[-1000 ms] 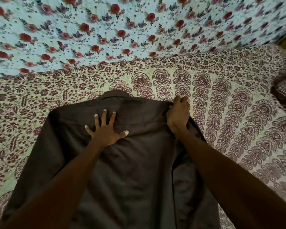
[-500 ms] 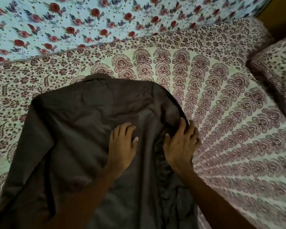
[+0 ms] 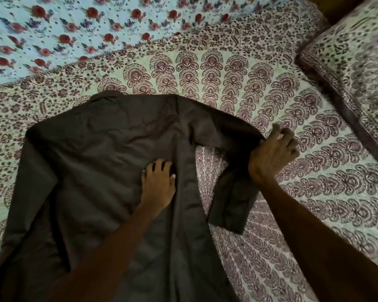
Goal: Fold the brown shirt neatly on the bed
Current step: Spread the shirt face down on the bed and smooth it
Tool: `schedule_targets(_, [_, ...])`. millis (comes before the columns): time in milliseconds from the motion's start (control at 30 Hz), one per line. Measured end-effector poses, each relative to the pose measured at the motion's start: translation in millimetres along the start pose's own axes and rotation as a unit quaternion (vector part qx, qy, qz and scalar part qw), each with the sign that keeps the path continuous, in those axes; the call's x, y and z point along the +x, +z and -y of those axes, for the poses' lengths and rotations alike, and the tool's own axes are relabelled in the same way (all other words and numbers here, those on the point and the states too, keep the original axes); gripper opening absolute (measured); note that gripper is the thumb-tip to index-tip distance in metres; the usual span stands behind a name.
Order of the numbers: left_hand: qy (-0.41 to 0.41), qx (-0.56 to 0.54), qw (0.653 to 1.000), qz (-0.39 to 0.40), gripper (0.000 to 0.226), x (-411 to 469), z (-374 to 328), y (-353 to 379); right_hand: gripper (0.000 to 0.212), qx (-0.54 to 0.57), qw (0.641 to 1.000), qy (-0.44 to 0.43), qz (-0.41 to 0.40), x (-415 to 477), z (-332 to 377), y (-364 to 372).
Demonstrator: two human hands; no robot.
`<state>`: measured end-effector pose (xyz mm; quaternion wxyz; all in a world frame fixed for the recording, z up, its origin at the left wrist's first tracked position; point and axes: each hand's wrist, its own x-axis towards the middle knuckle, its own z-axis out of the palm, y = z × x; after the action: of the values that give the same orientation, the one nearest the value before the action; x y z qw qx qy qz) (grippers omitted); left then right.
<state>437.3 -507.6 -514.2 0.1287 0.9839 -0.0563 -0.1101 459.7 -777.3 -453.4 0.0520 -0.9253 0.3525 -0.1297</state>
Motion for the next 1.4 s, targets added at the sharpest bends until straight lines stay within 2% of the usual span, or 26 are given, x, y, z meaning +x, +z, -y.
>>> schedule_targets(67, [-0.013, -0.002, 1.0, 0.019, 0.043, -1, -4, 0, 0.043, 0.021, 0.997, -0.074, -0.028, -9, 3, -5])
schedule_targets(100, [-0.015, -0.004, 1.0, 0.025, 0.044, -2, -5, -1, 0.041, 0.038, 0.991, -0.131, -0.003, -24, 7, -7])
schedule_targets(167, [-0.019, -0.017, 0.999, 0.034, 0.046, -5, -7, -3, 0.027, 0.07, 0.961, -0.228, 0.142, -67, 8, -4])
schedule_targets(233, [-0.024, -0.028, 0.999, 0.032, 0.047, -9, -5, -4, 0.012, 0.085, 0.928, -0.197, 0.305, -113, 5, -1])
schedule_targets(300, [-0.023, -0.026, 0.999, 0.018, 0.047, -17, -1, -5, 0.024, 0.087, 0.914, -0.125, 0.377, -148, 1, -3])
schedule_targets(400, [-0.017, -0.007, 1.0, -0.004, 0.046, -34, 9, -2, 0.038, 0.019, 0.923, -0.134, 0.36, -178, -5, -9])
schedule_targets(500, [-0.01, 0.007, 1.0, -0.004, 0.045, -49, 19, 0, 0.032, -0.047, 0.918, -0.173, 0.353, -181, -4, -12])
schedule_targets(600, [0.0, 0.011, 1.0, 0.015, 0.047, -55, 23, 0, 0.031, -0.079, 0.925, -0.155, 0.337, -168, -7, -14])
schedule_targets(700, [-0.002, 0.01, 0.999, 0.038, 0.051, -57, 23, -1, 0.034, -0.076, 0.94, -0.104, 0.317, -158, -21, -15])
schedule_targets(767, [-0.007, 0.005, 0.999, 0.04, 0.053, -59, 19, -3, 0.038, -0.073, 0.933, -0.1, 0.338, -163, -28, -20])
schedule_targets(933, [0.035, -0.009, 0.999, -0.007, 0.054, -82, 7, -7, 0.058, -0.017, 0.923, -0.078, 0.375, -194, -38, -35])
schedule_targets(1067, [0.084, 0.049, 0.99, 0.101, 0.064, -109, 9, 5, 0.058, -0.016, 0.919, -0.044, 0.391, -217, -49, -37])
schedule_targets(1167, [0.091, 0.07, 0.988, 0.106, 0.074, -124, 12, 11, 0.048, -0.02, 0.925, -0.018, 0.379, -232, -63, -40])
schedule_targets(1267, [0.097, 0.062, 0.988, 0.104, 0.075, -132, 9, 10, 0.046, -0.021, 0.93, 0.001, 0.367, -245, -77, -45])
schedule_targets(1400, [0.115, 0.064, 0.981, 0.145, 0.076, -145, 1, 13, 0.045, -0.018, 0.923, 0.029, 0.383, -268, -97, -51])
